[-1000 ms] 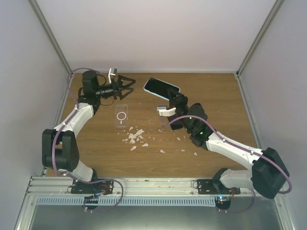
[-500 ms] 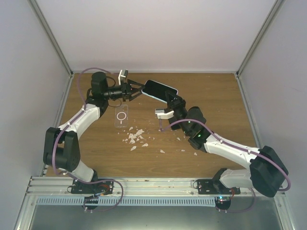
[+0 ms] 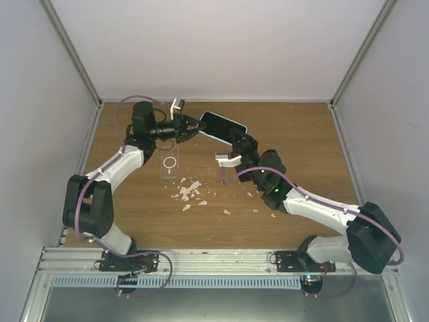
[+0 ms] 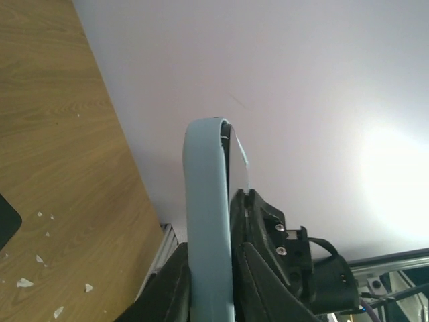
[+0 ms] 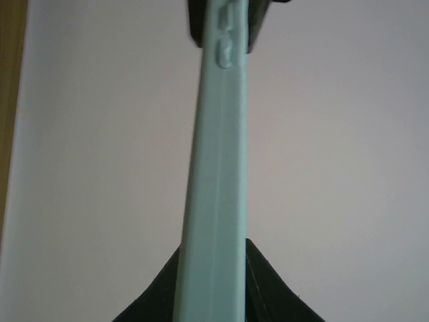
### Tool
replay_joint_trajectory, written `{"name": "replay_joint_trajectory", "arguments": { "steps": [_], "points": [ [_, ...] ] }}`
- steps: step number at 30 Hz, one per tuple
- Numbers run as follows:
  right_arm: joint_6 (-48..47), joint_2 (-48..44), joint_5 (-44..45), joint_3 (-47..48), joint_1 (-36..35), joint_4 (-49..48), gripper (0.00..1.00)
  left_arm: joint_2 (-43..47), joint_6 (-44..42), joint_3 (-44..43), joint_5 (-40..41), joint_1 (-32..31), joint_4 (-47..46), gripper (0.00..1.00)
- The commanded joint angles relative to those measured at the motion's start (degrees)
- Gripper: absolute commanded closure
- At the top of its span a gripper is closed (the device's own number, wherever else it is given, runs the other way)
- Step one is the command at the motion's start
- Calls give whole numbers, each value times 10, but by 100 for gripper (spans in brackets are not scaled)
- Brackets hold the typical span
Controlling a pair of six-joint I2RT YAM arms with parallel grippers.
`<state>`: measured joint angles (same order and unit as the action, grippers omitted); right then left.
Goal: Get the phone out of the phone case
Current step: Pick up the phone at the center of the board.
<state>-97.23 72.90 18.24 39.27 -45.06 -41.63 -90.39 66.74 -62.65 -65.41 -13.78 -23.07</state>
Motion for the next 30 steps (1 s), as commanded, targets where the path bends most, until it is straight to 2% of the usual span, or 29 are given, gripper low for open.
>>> {"name": "replay_joint_trajectory", "arguments": {
  "steps": [1, 4, 6, 11, 15, 16, 23, 30],
  "points": [
    [-5, 8, 9, 2, -7, -107, 79, -7, -2, -1, -3, -1, -25, 89],
    [-8, 13, 12, 0, -6, -118, 70, -6, 1, 2, -2, 4, -23, 97],
    [-8, 12, 12, -4, -7, -118, 53, -5, 1, 3, -2, 8, -23, 100],
    [-5, -2, 10, -26, -7, -105, 22, -2, -10, -2, -4, 30, -20, 100],
    [46, -30, 14, -27, -6, -5, 4, 6, -74, -24, 9, 50, 37, 100],
    [68, -37, 12, -22, -7, 33, 1, 8, -90, -27, 13, 52, 51, 100],
    [240, -59, -27, 38, -6, 356, 0, 18, -176, -51, 25, 63, 118, 100],
    [425, -41, -172, 146, 26, 602, 0, 17, -228, -58, 29, 62, 163, 100]
  ]
}}
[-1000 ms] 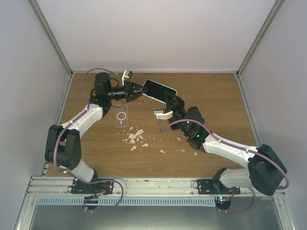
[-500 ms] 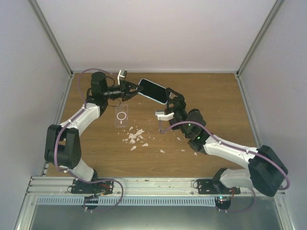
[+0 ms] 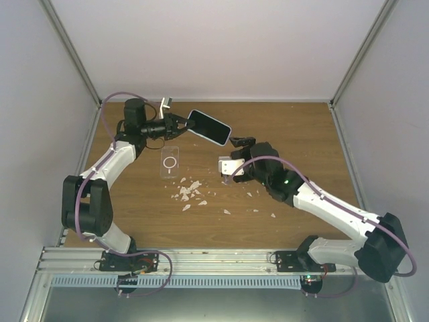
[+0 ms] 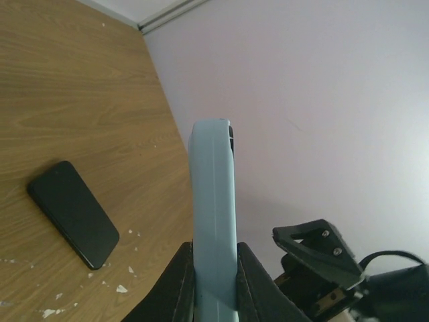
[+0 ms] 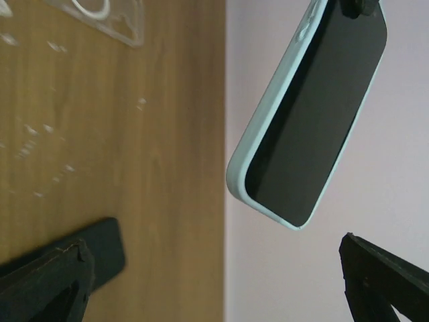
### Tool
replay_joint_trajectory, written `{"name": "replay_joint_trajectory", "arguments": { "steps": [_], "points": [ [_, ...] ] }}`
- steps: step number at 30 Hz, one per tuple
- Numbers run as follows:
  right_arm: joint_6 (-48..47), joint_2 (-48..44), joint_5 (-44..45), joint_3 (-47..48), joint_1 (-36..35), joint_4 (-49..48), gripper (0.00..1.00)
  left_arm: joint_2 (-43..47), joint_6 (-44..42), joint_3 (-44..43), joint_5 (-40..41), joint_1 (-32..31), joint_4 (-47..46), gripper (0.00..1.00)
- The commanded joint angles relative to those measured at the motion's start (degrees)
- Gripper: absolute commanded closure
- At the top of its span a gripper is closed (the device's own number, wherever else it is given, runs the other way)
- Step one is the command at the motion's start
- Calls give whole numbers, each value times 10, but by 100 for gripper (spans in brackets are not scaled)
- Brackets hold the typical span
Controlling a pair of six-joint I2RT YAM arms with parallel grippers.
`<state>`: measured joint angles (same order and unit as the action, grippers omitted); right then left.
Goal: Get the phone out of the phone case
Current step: Pick up the phone at the center of the board.
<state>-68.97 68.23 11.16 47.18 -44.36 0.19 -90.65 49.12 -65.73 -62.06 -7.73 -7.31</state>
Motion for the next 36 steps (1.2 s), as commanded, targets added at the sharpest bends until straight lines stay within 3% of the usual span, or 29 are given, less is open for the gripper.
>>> {"name": "replay_joint_trajectory", "arguments": {
  "steps": [1, 4, 8, 14, 18, 24, 28, 36],
  "points": [
    [164, 13, -128, 87, 26, 212, 0, 19, -61, -30, -10, 2, 6, 100],
    [233, 35, -217, 152, 65, 279, 0, 6, -111, -56, -46, -1, 19, 100],
    [297, 60, -324, 221, 113, 341, 1, -5, -221, -116, -75, -7, 109, 100],
    [354, 91, -453, 300, 179, 407, 0, -1, -330, -144, -130, -13, 158, 100],
    [368, 127, -536, 358, 219, 459, 2, -12, -463, -204, -148, -18, 263, 100],
    [377, 168, -574, 396, 231, 490, 13, -25, -688, -269, -147, -38, 452, 100],
    [379, 185, -601, 416, 231, 510, 20, -31, -808, -292, -90, -74, 551, 100],
    [345, 208, -600, 433, 219, 553, 41, -34, -902, -288, -15, -134, 615, 100]
  ]
}}
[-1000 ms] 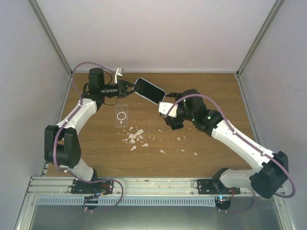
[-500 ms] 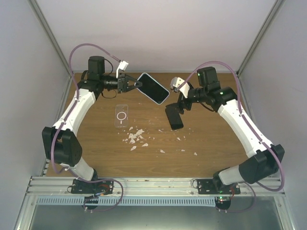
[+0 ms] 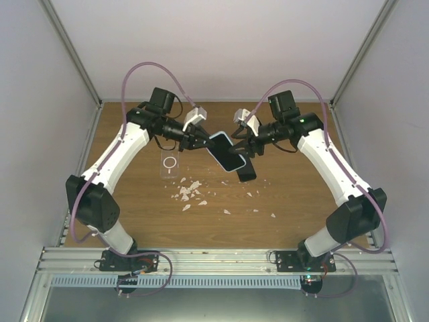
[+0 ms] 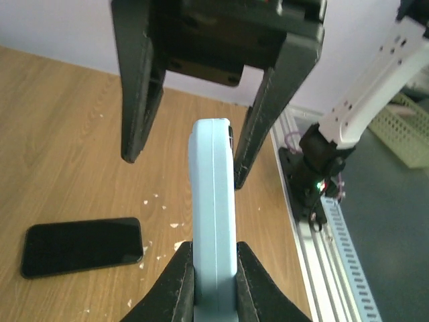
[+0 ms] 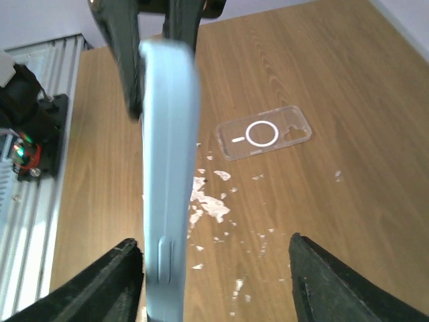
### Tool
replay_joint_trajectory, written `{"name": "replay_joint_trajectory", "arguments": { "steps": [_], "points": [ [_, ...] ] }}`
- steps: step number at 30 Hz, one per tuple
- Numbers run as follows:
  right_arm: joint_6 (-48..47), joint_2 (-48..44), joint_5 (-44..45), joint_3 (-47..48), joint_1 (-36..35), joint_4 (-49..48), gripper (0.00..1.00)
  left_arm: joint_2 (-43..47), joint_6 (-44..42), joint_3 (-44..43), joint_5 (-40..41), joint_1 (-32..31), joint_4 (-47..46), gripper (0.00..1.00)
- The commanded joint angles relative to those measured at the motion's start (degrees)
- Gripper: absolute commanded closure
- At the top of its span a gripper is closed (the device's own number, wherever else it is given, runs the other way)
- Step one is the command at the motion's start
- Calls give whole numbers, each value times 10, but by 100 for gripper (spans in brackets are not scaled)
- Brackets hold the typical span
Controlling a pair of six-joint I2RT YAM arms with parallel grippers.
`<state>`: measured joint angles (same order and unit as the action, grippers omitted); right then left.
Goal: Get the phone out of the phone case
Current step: Pick up the phone at the center of the board.
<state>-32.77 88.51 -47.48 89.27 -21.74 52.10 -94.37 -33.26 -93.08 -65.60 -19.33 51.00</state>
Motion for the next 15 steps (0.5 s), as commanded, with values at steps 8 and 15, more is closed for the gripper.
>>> {"name": "replay_joint_trajectory", "arguments": {
  "steps": [8, 15],
  "points": [
    [-40, 3, 13, -11, -39, 46, 52, -18, -120, -32, 75, -61, 73, 100],
    [-55, 2, 34, -31, -66, 51, 67, -33, -125, -57, 85, -73, 88, 100]
  ]
}}
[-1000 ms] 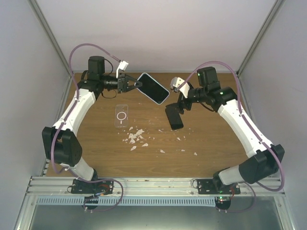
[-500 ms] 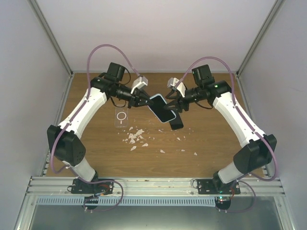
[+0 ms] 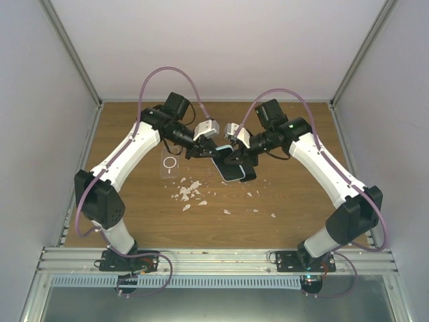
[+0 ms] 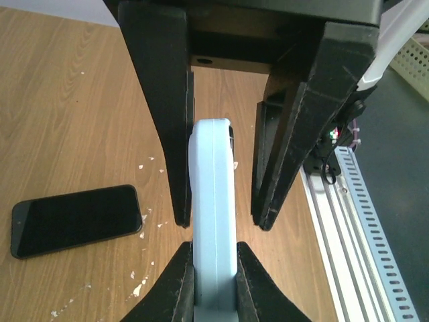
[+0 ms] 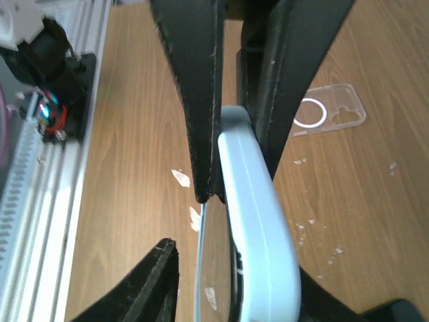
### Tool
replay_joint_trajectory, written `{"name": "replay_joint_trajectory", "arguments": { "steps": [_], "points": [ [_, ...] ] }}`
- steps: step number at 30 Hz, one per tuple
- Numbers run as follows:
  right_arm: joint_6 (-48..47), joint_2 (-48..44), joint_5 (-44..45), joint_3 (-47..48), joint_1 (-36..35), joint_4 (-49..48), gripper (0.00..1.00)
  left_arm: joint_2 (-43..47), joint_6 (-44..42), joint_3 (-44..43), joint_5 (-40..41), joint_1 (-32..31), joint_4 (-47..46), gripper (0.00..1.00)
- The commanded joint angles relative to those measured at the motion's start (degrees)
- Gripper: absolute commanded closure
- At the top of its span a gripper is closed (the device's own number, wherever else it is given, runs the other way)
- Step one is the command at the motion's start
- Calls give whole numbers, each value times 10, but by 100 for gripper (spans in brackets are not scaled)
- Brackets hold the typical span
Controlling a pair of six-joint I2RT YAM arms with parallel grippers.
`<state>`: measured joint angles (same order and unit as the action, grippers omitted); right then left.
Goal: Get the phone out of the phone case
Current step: Pick up the phone at the center of the board.
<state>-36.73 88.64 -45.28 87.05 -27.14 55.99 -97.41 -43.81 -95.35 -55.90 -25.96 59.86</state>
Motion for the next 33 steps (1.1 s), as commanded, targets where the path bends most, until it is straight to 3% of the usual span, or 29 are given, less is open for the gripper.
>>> {"name": "replay_joint_trajectory", "arguments": {
  "steps": [1, 6, 9, 11, 17, 20, 26, 33],
  "points": [
    [-17, 1, 13, -9, -14, 13, 71, -5, -20, -36, -12, -7, 1, 100],
    [-19, -2, 13, -10, -15, 12, 92, -8, -25, -39, -11, -11, 4, 100],
    [-19, -3, 5, -9, -16, 13, 99, -8, -17, -40, -12, -10, 2, 95],
    [-11, -4, 1, -5, -15, 7, 99, -9, -9, -41, -14, -10, 2, 91],
    [41, -12, -38, 20, 10, -40, 99, -8, 56, -58, -36, 2, -39, 53],
    [74, -5, -74, 44, 36, -55, 100, -1, 112, -63, -84, 31, -90, 43],
    [181, 10, -174, 80, 91, -121, 99, 34, 282, -6, -175, 110, -281, 34],
    [388, -18, -250, 46, 148, -315, 100, 69, 395, 64, -189, 122, -427, 32]
  ]
}}
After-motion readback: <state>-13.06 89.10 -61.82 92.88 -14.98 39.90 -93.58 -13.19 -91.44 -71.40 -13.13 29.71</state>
